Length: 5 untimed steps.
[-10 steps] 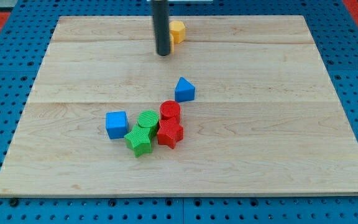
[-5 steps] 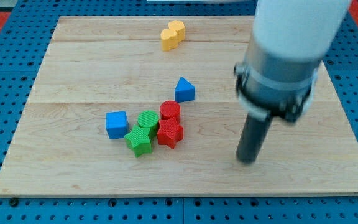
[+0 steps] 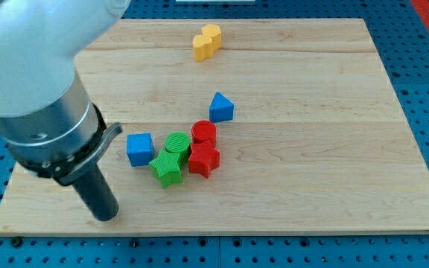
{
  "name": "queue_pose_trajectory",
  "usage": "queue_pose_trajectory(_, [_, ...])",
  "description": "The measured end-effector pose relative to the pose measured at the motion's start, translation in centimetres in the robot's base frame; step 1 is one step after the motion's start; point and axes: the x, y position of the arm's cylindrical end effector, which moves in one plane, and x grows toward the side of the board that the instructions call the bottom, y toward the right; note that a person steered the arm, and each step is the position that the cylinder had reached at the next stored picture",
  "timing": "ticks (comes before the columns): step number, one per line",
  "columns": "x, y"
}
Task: Push the green star along with green circle towards yellow heart
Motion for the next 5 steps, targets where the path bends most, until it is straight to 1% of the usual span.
queue_pose_trajectory(1, [-1.7, 6.0])
queue_pose_trajectory(2, [-5.5, 8.1])
queue_pose_trajectory(3, [-10.7, 8.2])
queue_pose_trajectory(4, [-14.9, 9.2])
queue_pose_trajectory(5, [-19.7, 8.6])
